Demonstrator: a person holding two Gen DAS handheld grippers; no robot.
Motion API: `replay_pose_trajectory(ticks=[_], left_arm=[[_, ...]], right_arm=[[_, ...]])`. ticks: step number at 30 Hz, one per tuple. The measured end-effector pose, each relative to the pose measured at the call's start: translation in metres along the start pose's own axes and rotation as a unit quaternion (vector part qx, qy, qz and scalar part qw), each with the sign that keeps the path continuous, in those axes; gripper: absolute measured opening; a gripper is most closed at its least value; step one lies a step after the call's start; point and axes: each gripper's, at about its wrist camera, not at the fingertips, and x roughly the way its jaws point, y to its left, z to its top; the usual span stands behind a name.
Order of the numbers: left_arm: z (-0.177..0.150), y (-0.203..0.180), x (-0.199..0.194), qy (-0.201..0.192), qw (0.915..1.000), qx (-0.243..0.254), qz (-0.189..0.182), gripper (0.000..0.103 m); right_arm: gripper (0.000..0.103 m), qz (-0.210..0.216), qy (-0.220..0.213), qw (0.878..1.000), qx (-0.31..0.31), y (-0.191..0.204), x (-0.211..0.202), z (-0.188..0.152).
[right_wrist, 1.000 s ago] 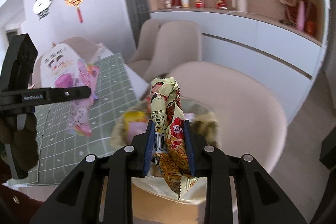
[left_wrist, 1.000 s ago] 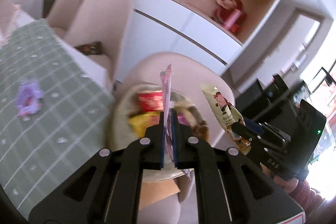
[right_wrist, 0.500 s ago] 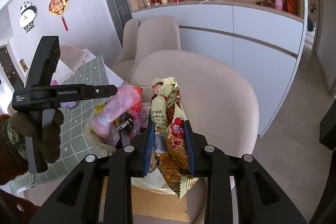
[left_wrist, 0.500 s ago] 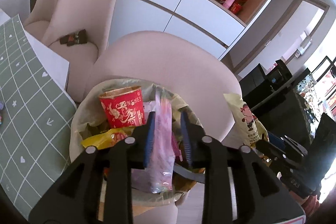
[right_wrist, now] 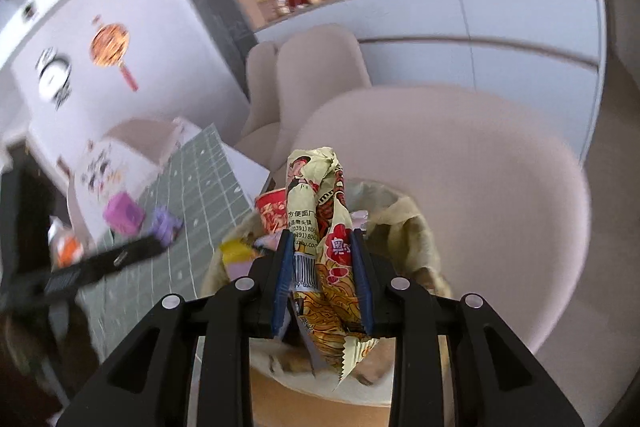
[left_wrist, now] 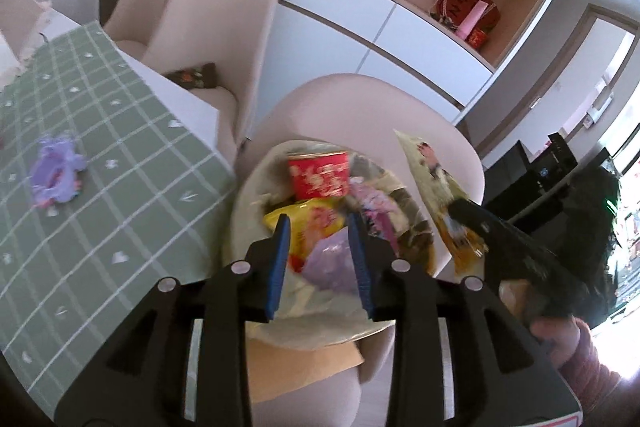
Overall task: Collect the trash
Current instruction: 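Open both tools to drop the pink wrapper and yellow snack bag into the bag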
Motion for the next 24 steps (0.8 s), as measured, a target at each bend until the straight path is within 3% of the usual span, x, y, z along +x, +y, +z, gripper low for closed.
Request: replay_pose_trajectory(ticks=[3,8,15,19,22,24], left_arm=[[-0.005,0.012,-0.017,-0.013,0.9998,0.001,0.014,0.033],[-0.016,0.043,-0.043,-0.030,0.9988,-0.007,0.037,0.036],[-0.021,0.096,-0.070,-0.027,0.9990,-0.020,0.030,0.040],[-0.021,0.127,-0.087,-0.032,0.9983,-0.003,0.049,0.045],[-0.022,0.142,-0.099,-0.035,0.9978,0.013,0.054,0.050],[-0.024,0.147,-0.107,-0.038,0.9975,0.021,0.056,0.053]], right_arm=[[0.028,-0.013,0.023,0.999,0.047,-0.009,0.030,-0.002],[0.030,-0.055,0.056,0.997,0.024,-0.002,0.064,-0.008],[0.030,-0.112,0.078,0.989,0.059,-0.002,0.078,-0.017],[0.030,-0.142,0.079,0.985,0.052,0.016,0.077,-0.026],[0.037,-0.178,0.078,0.981,0.021,0.038,0.075,-0.031],[0.047,-0.195,0.070,0.978,0.004,0.054,0.069,-0.033]])
